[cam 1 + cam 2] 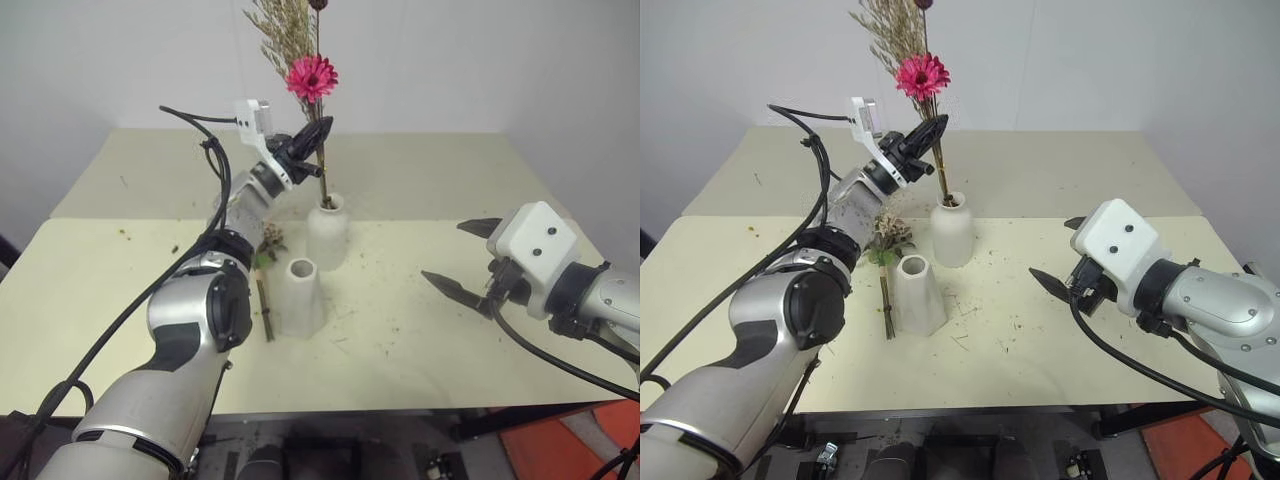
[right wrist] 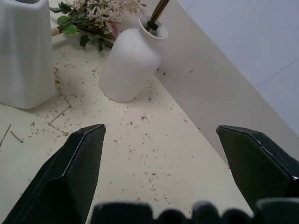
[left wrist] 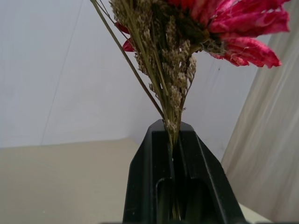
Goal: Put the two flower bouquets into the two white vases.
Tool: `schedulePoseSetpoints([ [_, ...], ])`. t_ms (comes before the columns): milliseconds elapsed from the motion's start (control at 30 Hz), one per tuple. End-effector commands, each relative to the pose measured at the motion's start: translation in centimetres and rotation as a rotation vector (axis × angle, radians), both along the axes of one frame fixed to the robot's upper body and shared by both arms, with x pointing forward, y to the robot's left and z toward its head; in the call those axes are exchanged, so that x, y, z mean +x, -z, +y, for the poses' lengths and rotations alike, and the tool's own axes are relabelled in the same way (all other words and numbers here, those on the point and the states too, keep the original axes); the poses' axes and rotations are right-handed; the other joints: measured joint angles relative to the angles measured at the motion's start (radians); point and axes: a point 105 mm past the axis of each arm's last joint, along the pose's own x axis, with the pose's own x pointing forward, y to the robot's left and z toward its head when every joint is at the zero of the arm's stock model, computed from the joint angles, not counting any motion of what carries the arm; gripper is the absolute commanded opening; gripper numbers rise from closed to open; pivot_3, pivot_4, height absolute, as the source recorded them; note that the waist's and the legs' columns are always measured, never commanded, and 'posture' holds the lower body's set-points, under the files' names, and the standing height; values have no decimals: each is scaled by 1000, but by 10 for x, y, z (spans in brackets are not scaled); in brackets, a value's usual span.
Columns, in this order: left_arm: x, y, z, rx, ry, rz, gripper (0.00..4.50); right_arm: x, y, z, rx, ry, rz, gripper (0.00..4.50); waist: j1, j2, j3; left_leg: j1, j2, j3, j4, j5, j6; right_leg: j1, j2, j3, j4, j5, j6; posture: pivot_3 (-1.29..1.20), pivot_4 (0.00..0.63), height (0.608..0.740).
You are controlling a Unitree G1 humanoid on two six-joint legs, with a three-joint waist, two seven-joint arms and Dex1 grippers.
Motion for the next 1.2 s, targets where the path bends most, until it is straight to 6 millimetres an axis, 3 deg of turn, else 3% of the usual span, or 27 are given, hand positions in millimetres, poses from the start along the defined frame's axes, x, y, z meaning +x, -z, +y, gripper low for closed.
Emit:
schedulePoseSetpoints([
  [33, -5, -5, -7, 51, 21, -70, 45, -2, -9, 0, -4, 2, -42, 4500, 0, 0, 0, 0, 0, 0, 0, 0, 0, 0, 0, 0, 0, 0, 0, 0, 150, 740],
  [333, -10, 9, -10, 105, 60, -86, 45, 0, -8, -1, -1, 3, -37, 4500, 0, 0, 0, 0, 0, 0, 0, 0, 0, 0, 0, 0, 0, 0, 0, 0, 150, 740],
  [500, -10, 8, -3, 83, 67, -83, 1357, 3, -8, -1, 1, -2, -32, 4500, -1, 0, 0, 0, 0, 0, 0, 0, 0, 0, 0, 0, 0, 0, 0, 0, 150, 740],
  [700, -19, 14, 2, 130, 152, -114, 3341, 5, -5, -1, 2, -8, -23, 4500, -1, 0, 0, 0, 0, 0, 0, 0, 0, 0, 0, 0, 0, 0, 0, 0, 150, 740],
  [800, -14, 26, 10, 214, 105, -75, 4378, 6, -4, -1, 1, -11, -21, 4500, -1, 0, 0, 0, 0, 0, 0, 0, 0, 0, 0, 0, 1, 0, 0, 0, 150, 740],
  [1033, -17, 19, 38, 319, 47, -160, 4479, 10, -2, -1, -6, -16, -13, 4500, -1, 0, 0, 0, 0, 0, 0, 0, 0, 0, 0, 0, 1, 0, 0, 0, 150, 740],
  [1200, -38, 11, 67, 359, 161, -248, 4479, 11, -2, -1, -8, -19, -11, 4500, -3, 0, 0, 0, 1, 0, 0, 0, 0, 0, 1, 0, 1, 0, 0, 0, 150, 740],
])
